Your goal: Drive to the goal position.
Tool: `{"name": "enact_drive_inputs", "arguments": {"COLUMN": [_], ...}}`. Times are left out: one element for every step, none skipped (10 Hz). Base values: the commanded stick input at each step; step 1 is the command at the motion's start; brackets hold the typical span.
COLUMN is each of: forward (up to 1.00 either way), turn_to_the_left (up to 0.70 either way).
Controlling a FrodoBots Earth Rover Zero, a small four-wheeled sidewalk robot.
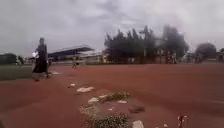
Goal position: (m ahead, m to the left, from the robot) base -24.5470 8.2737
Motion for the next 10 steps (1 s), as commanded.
{"name": "enact_drive_inputs", "arguments": {"forward": [0.00, 0.00, 0.00, 0.00, 0.00, 0.00, 0.00, 0.00, 0.00, 0.00], "turn_to_the_left": [0.50, 0.50, 0.50, 0.50, 0.50, 0.50, 0.50, 0.50, 0.50, 0.50]}}
